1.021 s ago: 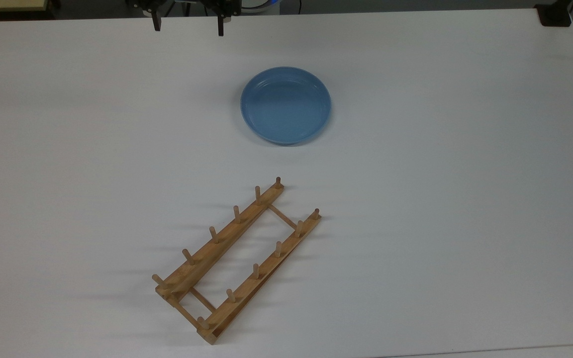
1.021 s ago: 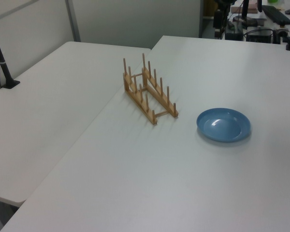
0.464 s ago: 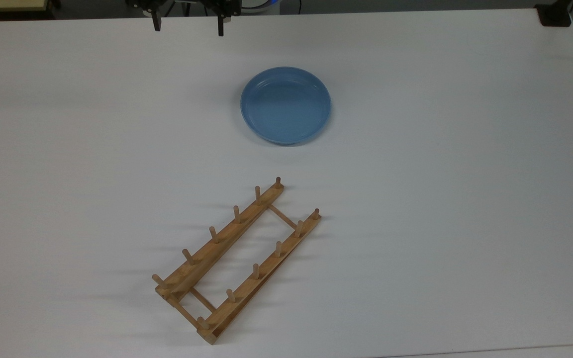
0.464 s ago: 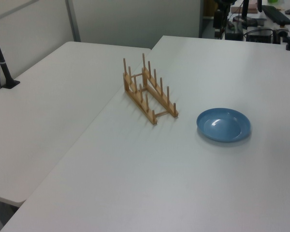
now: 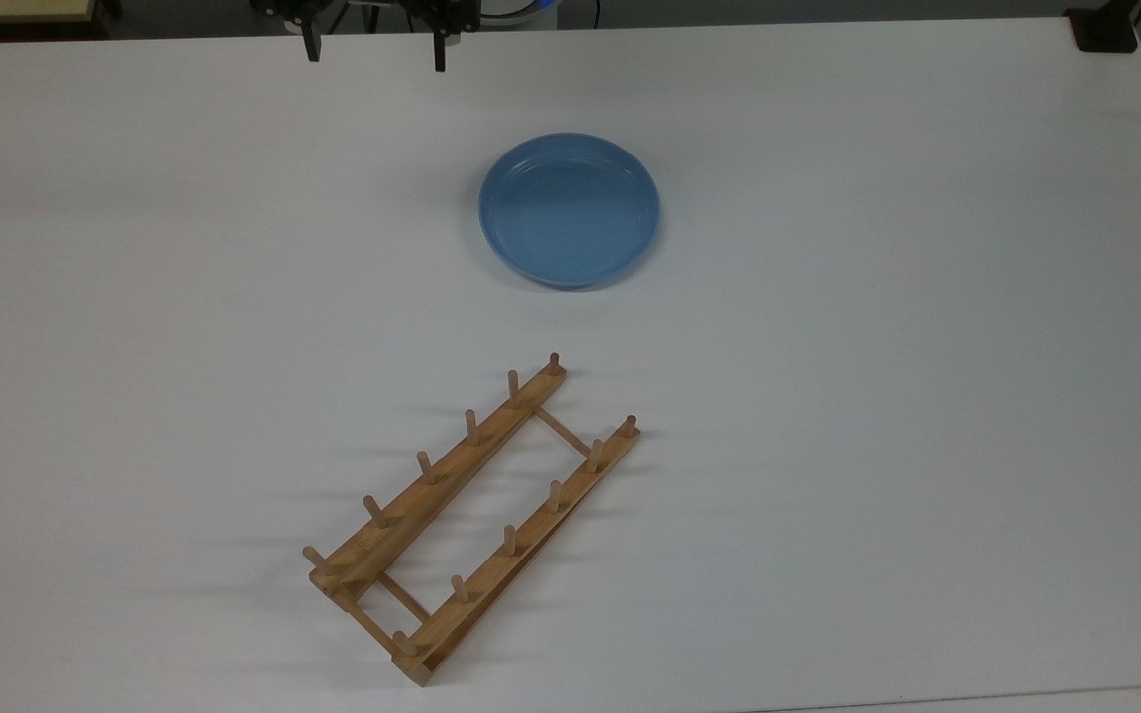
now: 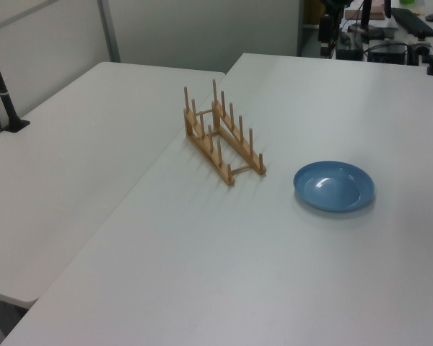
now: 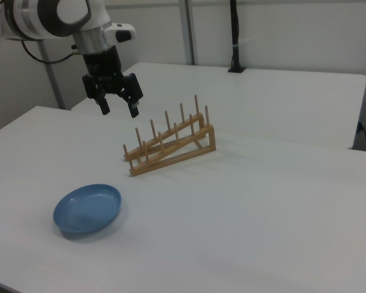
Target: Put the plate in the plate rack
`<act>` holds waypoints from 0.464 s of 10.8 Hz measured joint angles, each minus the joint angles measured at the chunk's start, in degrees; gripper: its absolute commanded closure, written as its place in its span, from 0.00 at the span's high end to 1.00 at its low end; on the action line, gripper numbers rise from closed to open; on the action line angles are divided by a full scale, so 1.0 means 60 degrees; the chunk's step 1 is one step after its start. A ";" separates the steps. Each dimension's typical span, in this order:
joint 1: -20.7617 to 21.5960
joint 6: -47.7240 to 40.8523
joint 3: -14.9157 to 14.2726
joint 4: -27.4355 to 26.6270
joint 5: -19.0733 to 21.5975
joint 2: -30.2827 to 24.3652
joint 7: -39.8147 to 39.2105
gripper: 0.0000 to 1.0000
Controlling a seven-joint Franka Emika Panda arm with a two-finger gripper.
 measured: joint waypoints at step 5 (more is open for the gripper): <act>0.0001 0.0000 0.0000 -0.0021 0.0000 0.0018 -0.0219 1.00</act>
